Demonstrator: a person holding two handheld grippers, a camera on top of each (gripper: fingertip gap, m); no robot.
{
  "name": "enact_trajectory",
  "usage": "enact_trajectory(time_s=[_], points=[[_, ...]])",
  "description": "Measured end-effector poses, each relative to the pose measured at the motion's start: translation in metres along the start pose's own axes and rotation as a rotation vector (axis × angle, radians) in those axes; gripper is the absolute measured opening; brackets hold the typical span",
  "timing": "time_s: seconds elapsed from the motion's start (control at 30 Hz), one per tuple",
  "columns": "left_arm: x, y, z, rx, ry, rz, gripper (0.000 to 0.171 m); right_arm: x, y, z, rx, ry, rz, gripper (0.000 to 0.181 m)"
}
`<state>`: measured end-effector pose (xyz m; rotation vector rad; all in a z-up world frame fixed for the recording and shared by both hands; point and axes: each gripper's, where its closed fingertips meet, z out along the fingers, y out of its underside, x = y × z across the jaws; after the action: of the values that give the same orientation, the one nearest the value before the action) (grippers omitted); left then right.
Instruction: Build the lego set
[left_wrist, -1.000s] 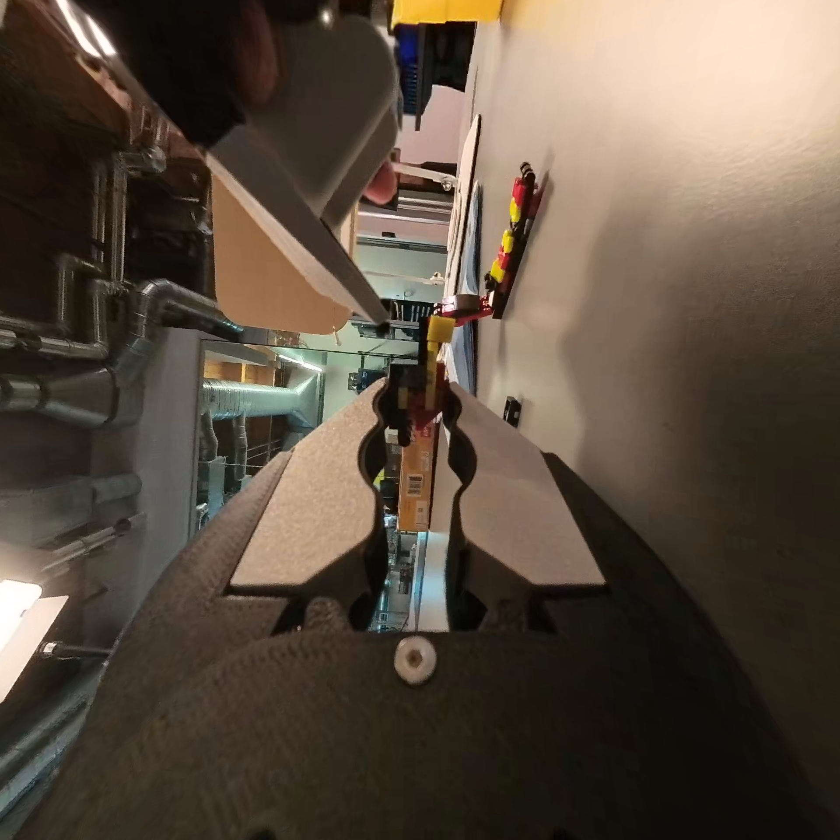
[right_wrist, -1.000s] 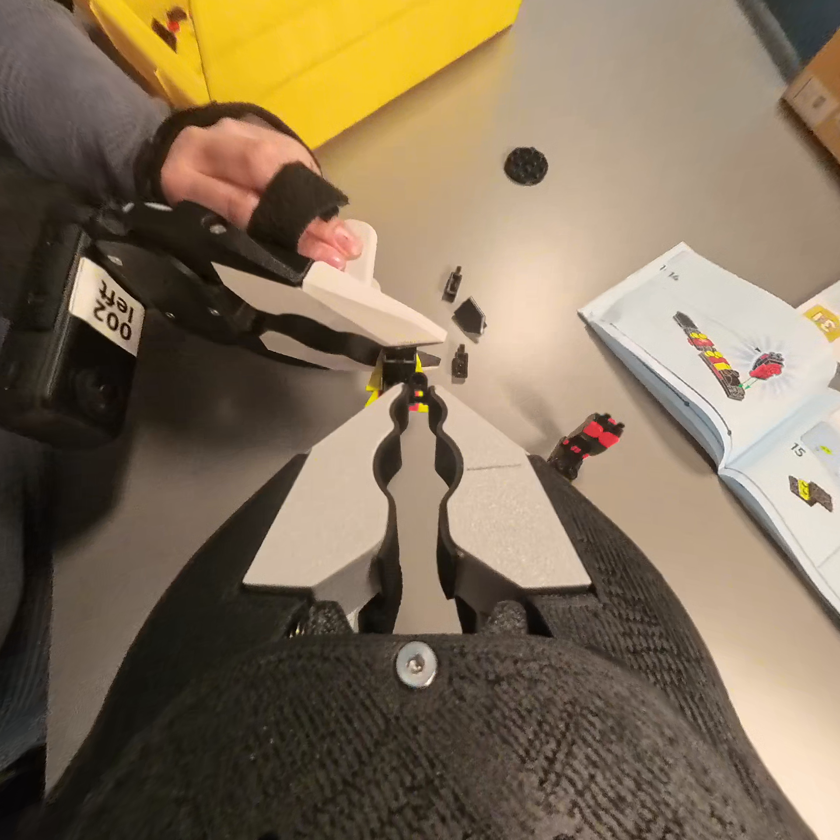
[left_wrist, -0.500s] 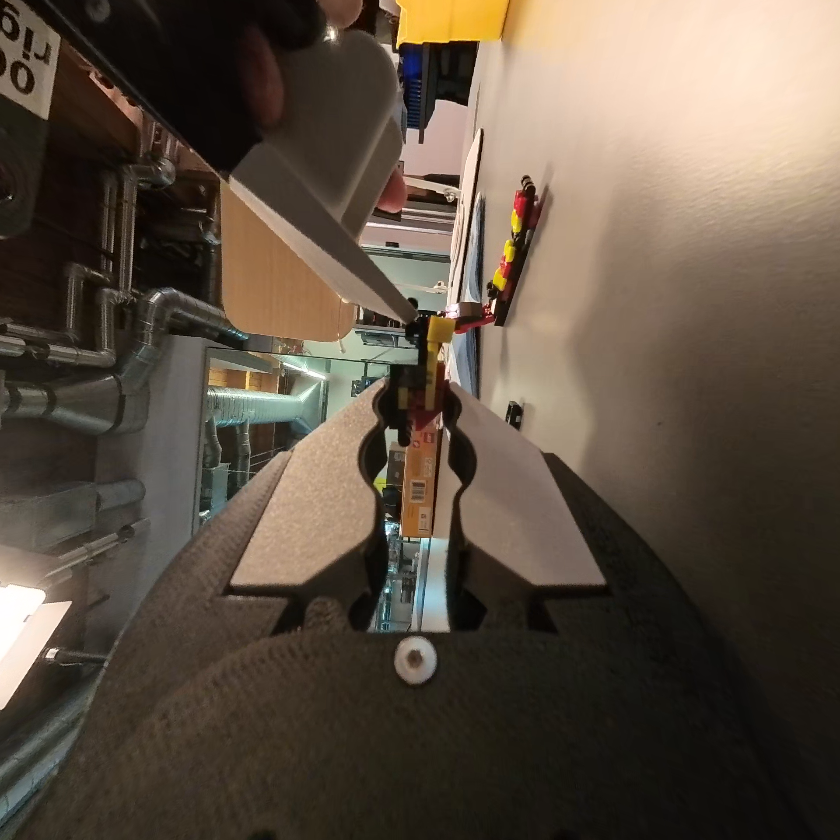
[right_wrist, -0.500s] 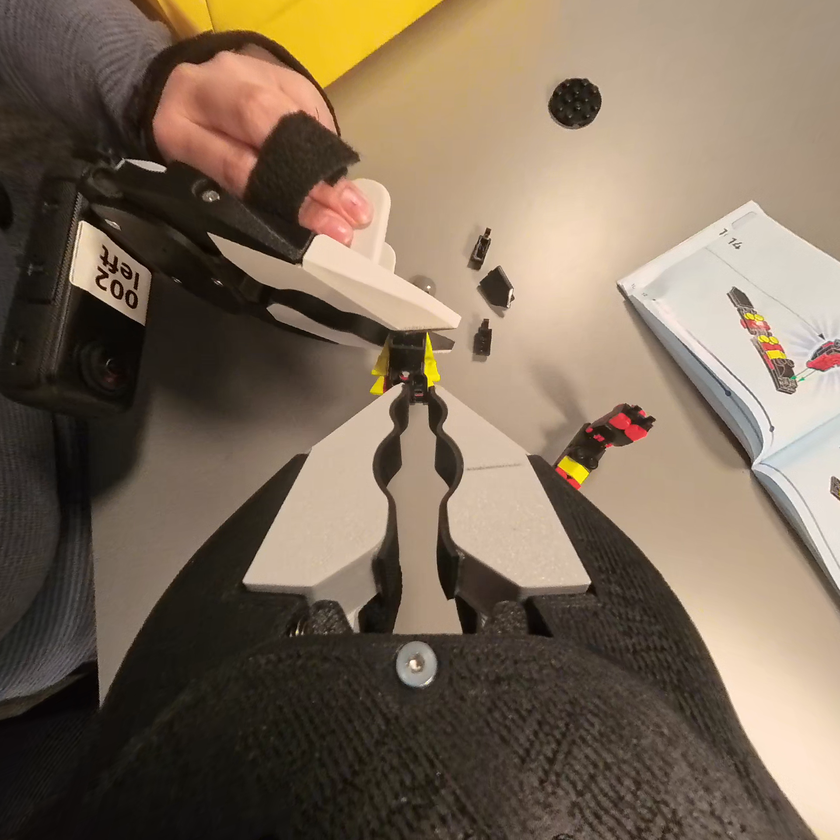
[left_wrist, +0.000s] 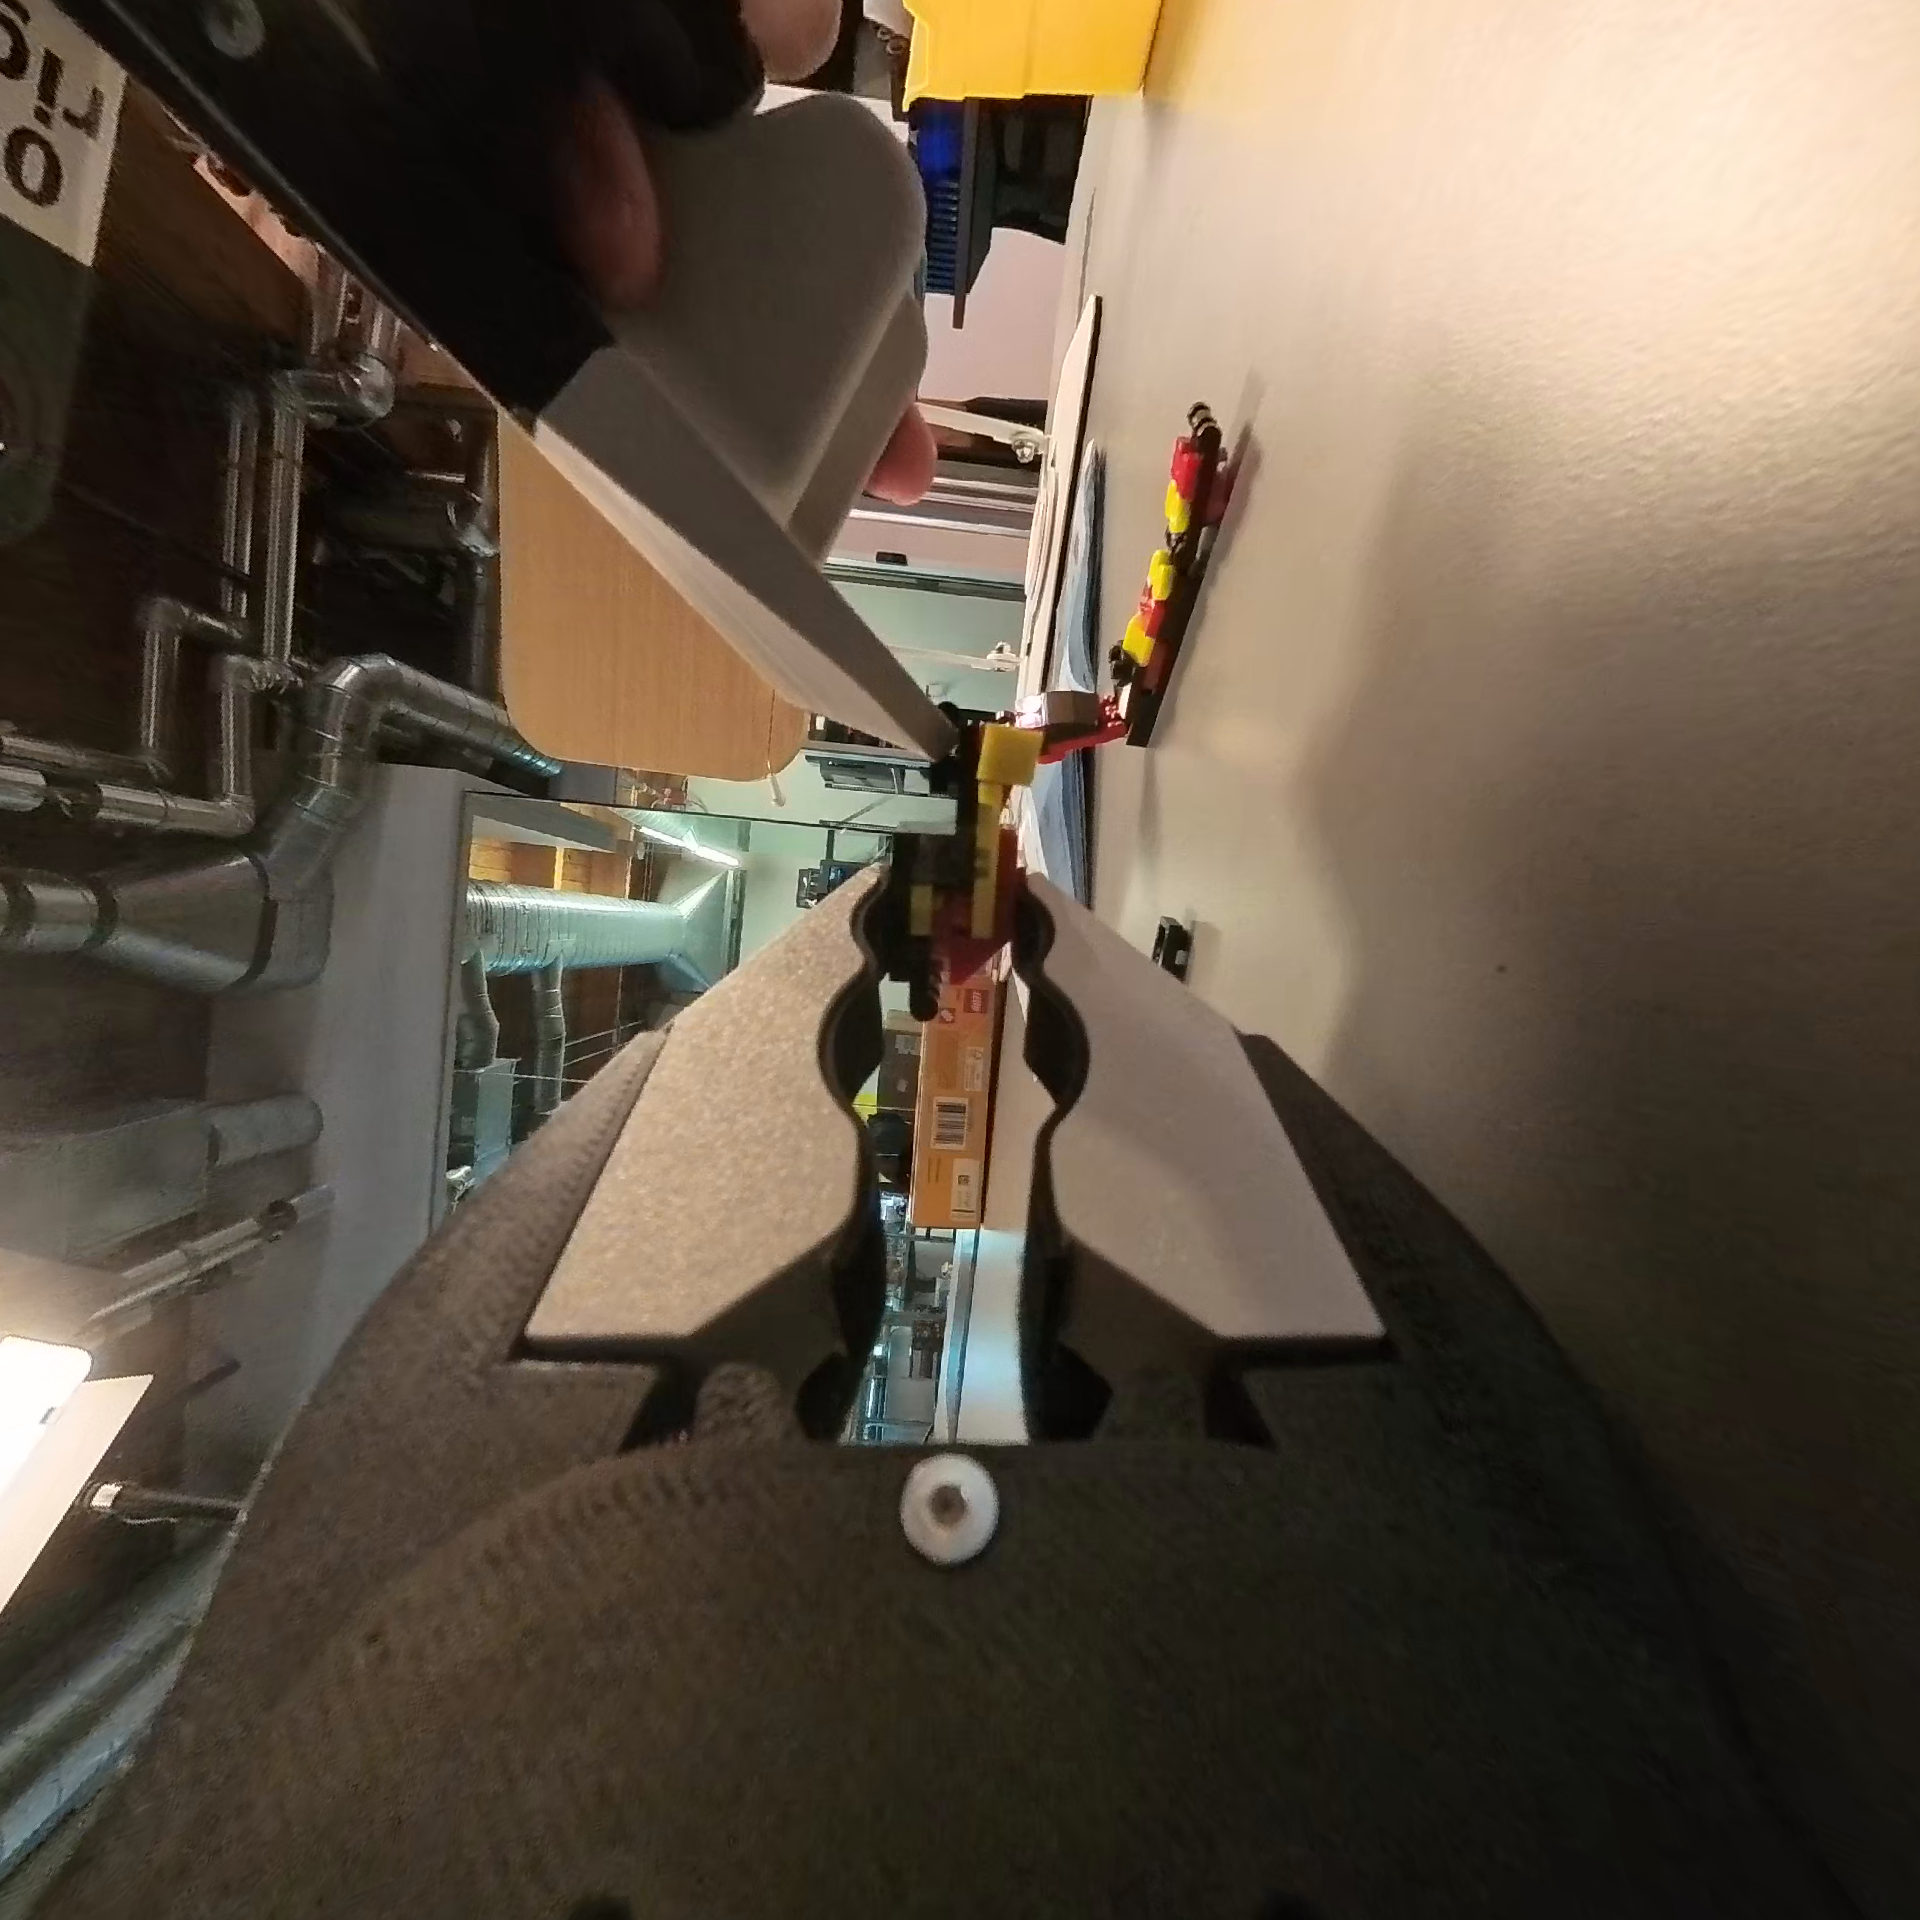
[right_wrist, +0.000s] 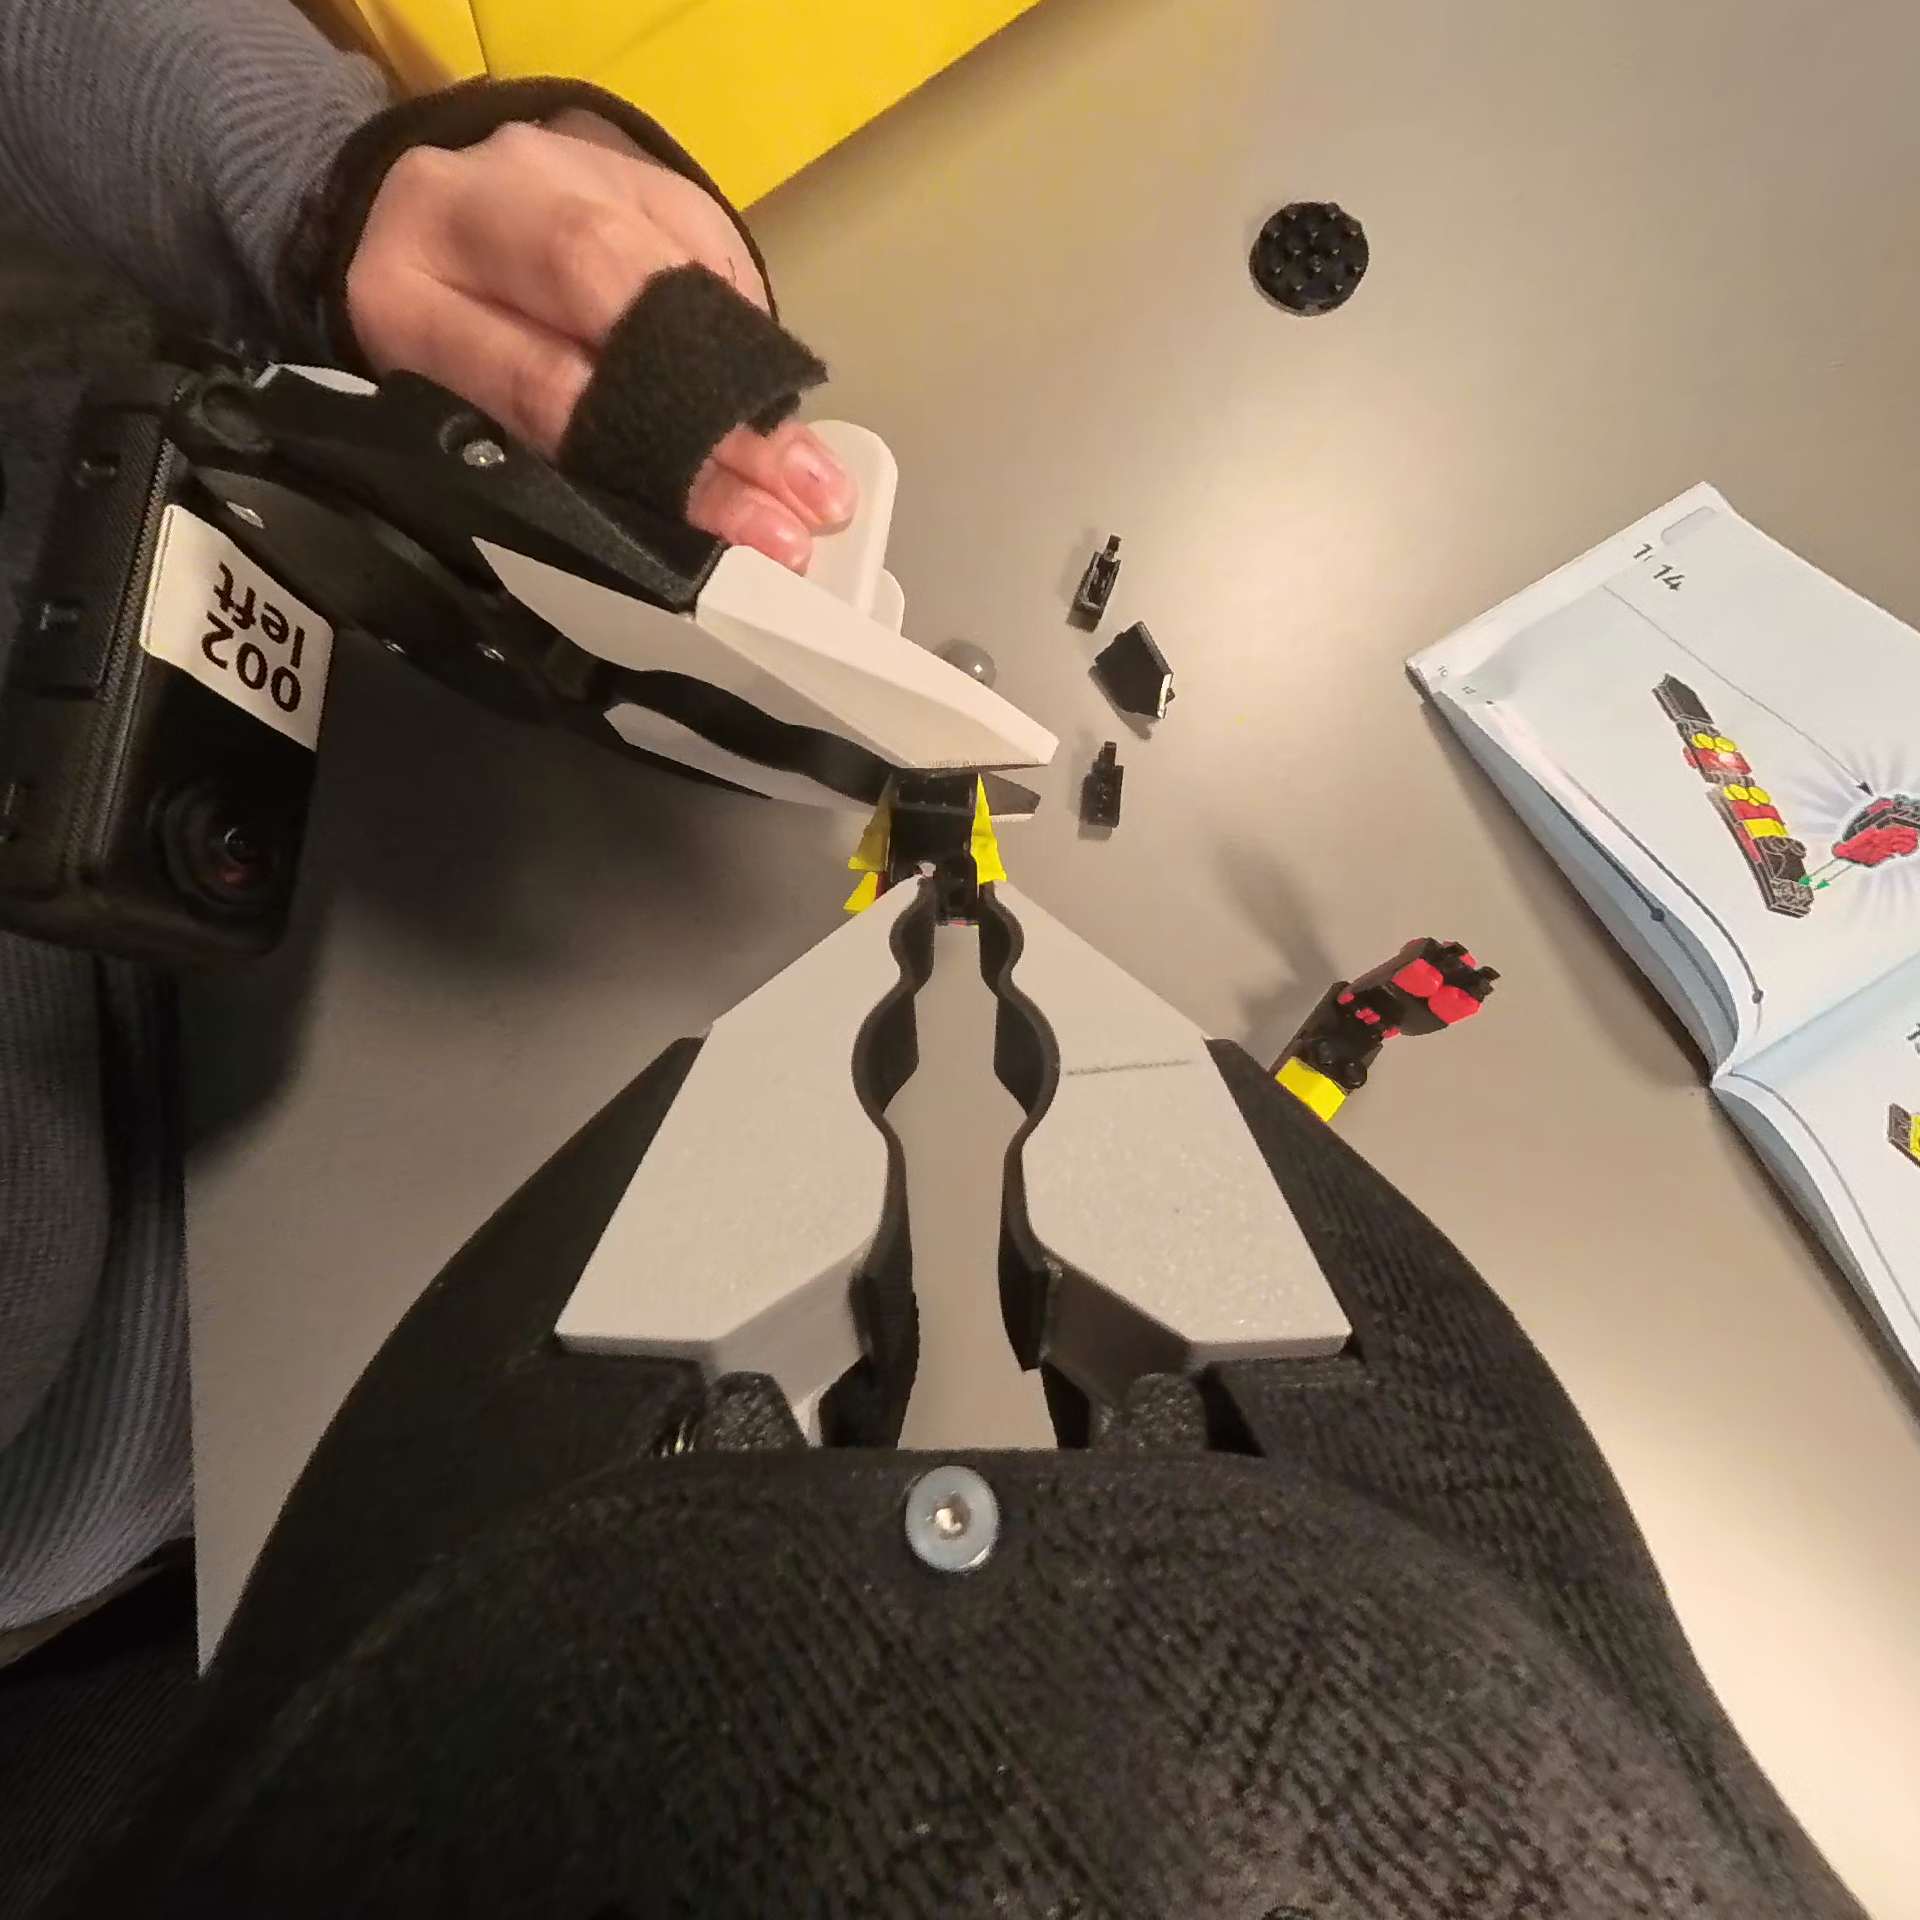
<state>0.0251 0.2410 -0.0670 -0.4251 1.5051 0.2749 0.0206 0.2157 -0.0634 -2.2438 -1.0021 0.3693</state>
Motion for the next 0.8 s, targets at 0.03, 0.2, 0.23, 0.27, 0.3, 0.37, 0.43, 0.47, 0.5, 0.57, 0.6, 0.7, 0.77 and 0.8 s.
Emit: enact_trajectory(time_s=[0.03, 0.2, 0.23, 0.27, 0.3, 0.37, 0.43, 0.47, 0.5, 0.57, 0.6, 0.7, 0.77, 0.8], points=[[0.000, 0.000, 0.000, 0.000, 0.000, -0.001, 0.020, 0.000, 0.000, 0.000, 0.001, 0.000, 0.000, 0.006], [0.000, 0.000, 0.000, -0.001, 0.001, -0.003, 0.020, 0.000, 0.000, 0.000, 0.008, 0.009, -0.001, 0.008], [0.000, 0.000, 0.000, -0.001, 0.001, -0.004, 0.020, 0.001, 0.000, 0.000, 0.010, 0.015, -0.002, 0.009], [0.000, 0.000, 0.000, -0.001, 0.002, -0.004, 0.020, 0.001, -0.001, -0.001, 0.014, 0.021, -0.005, 0.010], [0.000, 0.000, 0.000, -0.002, 0.002, -0.004, 0.020, 0.001, -0.001, -0.001, 0.019, 0.028, -0.011, 0.011], [0.000, 0.000, 0.000, -0.003, 0.003, -0.001, 0.020, 0.001, 0.000, -0.003, 0.032, 0.040, -0.033, 0.012], [0.000, 0.000, 0.000, 0.000, 0.004, -0.005, 0.020, -0.001, 0.002, -0.004, 0.041, 0.041, -0.039, 0.013], [0.000, 0.000, 0.000, 0.000, 0.006, -0.007, 0.020, -0.002, 0.003, -0.004, 0.047, 0.045, -0.039, 0.013], [0.001, 0.000, 0.000, -0.002, 0.008, -0.005, 0.020, -0.001, 0.004, -0.005, 0.053, 0.053, -0.041, 0.015], [0.002, 0.001, 0.000, -0.008, 0.013, 0.001, 0.020, 0.002, 0.007, -0.008, 0.061, 0.085, -0.041, 0.018], [0.002, 0.002, 0.000, -0.012, 0.015, 0.001, 0.020, 0.005, 0.010, -0.010, 0.064, 0.107, -0.034, 0.018], [0.004, 0.006, 0.001, -0.030, 0.030, -0.005, 0.020, 0.016, 0.026, -0.015, 0.046, 0.168, -0.001, 0.019], [0.004, 0.006, 0.001, -0.034, 0.032, 0.000, 0.020, 0.021, 0.043, -0.017, 0.018, 0.192, 0.035, 0.019], [0.004, 0.006, 0.001, -0.036, 0.032, 0.004, 0.020, 0.022, 0.050, -0.019, 0.013, 0.200, 0.054, 0.019]])
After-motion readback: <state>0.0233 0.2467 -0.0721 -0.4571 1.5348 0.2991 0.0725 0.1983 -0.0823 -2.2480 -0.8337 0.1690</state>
